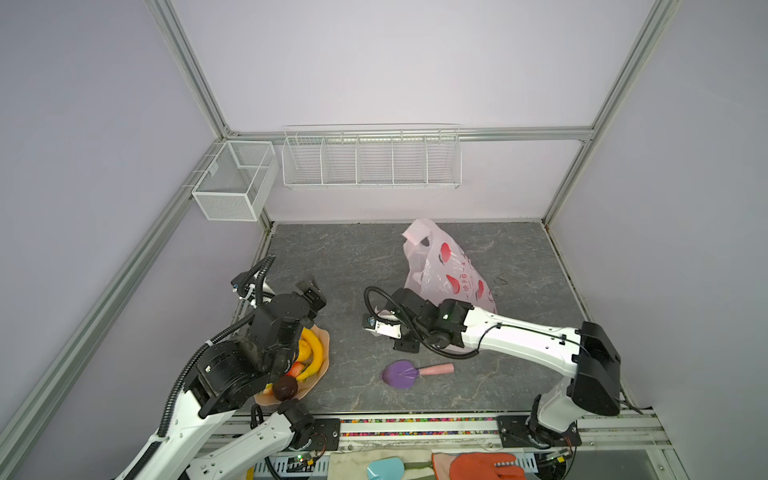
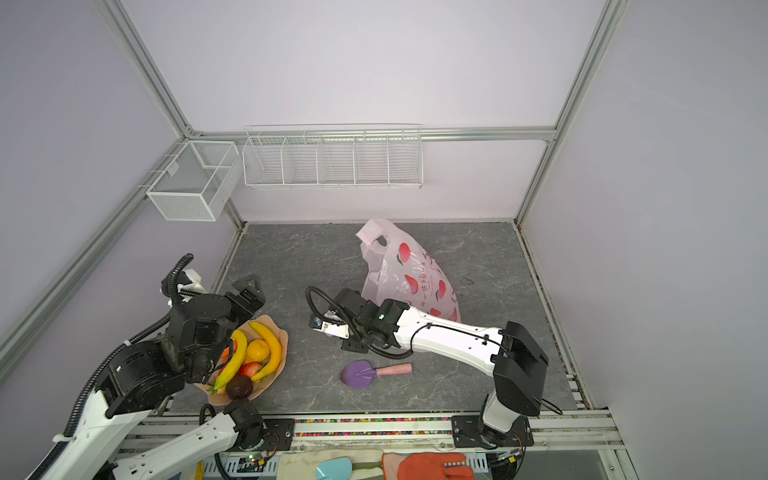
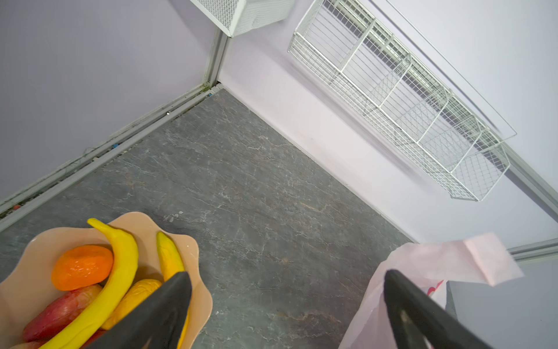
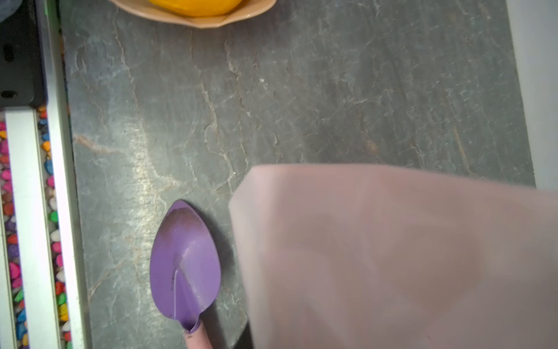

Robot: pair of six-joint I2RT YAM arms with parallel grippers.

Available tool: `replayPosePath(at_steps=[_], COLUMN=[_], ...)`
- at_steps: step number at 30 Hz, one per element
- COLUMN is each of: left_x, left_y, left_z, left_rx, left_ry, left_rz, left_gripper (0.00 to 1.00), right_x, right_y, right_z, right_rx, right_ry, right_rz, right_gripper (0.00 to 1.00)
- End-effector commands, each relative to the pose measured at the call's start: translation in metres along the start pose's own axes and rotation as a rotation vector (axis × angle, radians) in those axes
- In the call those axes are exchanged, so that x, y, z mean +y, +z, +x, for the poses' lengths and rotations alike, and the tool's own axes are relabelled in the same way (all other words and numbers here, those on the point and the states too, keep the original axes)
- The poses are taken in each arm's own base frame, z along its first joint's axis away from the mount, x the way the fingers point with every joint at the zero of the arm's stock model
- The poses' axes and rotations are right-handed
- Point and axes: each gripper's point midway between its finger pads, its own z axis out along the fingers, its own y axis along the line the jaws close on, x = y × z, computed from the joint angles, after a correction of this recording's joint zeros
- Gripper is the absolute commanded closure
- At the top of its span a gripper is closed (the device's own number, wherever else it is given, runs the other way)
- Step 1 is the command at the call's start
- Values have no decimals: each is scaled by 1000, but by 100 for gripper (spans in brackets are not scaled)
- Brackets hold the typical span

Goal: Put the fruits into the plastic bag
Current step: 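Hold the bag open with the right gripper while the left gripper moves over the bowl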

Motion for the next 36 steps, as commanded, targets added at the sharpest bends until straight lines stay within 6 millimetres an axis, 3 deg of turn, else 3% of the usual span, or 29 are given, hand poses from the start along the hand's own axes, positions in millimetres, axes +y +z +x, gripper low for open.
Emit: replayPosePath(at_steps=[1,4,9,15,18,24,25,26,30,36], left_x=[21,18,14,10,12,14,14,12,4,0], left_y=[-5,-2,7,14,13,6,5,3,-2,-10], left_z=[-4,2,20,40,41,36,34,36,36,29], left_rx=[-20,-2,49,117,125,123,120,139,159,157], left_ry=[16,50,85,103,106,167,184,199,288,374], left_rz=[-78,-61,-41,-26,-25,-7,-2,16,72,111], left_gripper=[1,1,1,1,1,1,1,1,1,1], right_x=[0,3,7,10,0,-35,-43,-51,-69,-70], right_y=[4,14,28,17,-8,-72,-81,-87,-87,-47], right_z=[3,6,37,66,65,38,38,39,45,38], right_rx=[30,41,138,186,158,-30,-47,-54,33,248], right_ry=[-23,9,22,93,216,646,721,793,953,898], right_rz=[28,25,42,65,100,176,217,257,357,459], right_gripper=[84,82,77,68,48,0,9,11,12,12])
